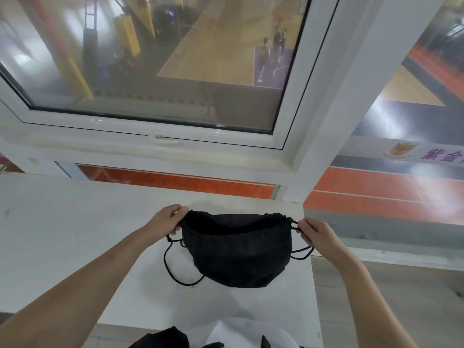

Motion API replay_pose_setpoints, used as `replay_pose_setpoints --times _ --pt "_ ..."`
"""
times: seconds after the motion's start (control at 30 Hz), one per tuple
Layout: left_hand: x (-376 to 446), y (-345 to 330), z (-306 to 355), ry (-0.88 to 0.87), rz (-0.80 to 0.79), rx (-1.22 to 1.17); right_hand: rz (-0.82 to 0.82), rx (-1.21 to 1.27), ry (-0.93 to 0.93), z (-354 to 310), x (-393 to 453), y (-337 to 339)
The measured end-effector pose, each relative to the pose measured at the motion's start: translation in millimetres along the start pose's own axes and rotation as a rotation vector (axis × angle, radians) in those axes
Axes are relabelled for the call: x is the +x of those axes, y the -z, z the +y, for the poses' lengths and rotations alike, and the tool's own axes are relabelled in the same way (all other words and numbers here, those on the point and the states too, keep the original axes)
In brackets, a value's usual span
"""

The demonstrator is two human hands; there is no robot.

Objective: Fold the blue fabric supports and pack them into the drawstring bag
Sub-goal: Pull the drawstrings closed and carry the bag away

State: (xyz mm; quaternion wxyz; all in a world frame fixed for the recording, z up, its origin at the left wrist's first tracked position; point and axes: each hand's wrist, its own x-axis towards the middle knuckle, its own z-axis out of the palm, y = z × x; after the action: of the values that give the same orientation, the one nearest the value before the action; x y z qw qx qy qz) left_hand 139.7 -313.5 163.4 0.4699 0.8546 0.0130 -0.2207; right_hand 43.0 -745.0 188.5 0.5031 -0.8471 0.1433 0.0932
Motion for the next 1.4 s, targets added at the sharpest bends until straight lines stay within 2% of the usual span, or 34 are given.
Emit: replay_pose_setpoints --times 0.13,0.2,0.3,0.37,0.4,0.47,0.63,0.8,0.93,1.07,1.17,1.33,1.4 --pt "0.6 -8.6 11.3 -0.074 -0.067 0.047 -0.168 -0.027 -0.003 -7.8 -1.2 -9.8" --pt "2.7 -12.8 15.4 -0.057 -0.051 -0.038 -0.168 -0.095 0.002 -10.0 0.9 -15.1" --pt "7.9 -4.6 10.2 0.008 0.159 -0.148 0.068 -0.108 0.035 2.5 3.8 -5.4" --pt "10.2 6.7 1.0 0.046 0.294 -0.084 0.213 -0.099 0.017 19.6 3.9 5.8" --pt "11.6 10.1 -2.6 0.052 0.3 -0.012 0.218 -0.087 -0.007 26.1 2.9 8.1" --pt "14.0 9.1 -0.3 0.025 0.228 0.1 0.157 -0.025 -0.05 34.8 1.6 5.7" --pt "14.9 4.2 8.9 0.001 -0.014 0.168 -0.004 0.009 -0.077 27.2 0.9 0.7" --pt "11.9 8.1 0.6 -0.022 -0.067 0.203 -0.107 -0.066 -0.095 13.9 1.1 2.7" --pt "8.3 10.1 -1.3 0.01 -0.225 0.242 -0.145 -0.145 -0.103 3.3 6.6 -3.1" --pt "2.6 7.8 1.4 0.076 -0.34 0.309 -0.061 -0.162 -0.043 -11.2 13.5 -17.6" --pt "-2.1 -3.0 7.2 0.105 -0.269 0.27 0.003 -0.168 -0.004 -19.2 17.6 -28.1" --pt "5.5 7.5 -6.9 0.143 0.112 0.151 0.141 -0.159 0.101 -3.8 15.2 -25.0" --pt "6.9 12.2 -11.1 0.162 0.106 0.119 0.122 -0.148 0.083 4.3 11.3 -25.1"
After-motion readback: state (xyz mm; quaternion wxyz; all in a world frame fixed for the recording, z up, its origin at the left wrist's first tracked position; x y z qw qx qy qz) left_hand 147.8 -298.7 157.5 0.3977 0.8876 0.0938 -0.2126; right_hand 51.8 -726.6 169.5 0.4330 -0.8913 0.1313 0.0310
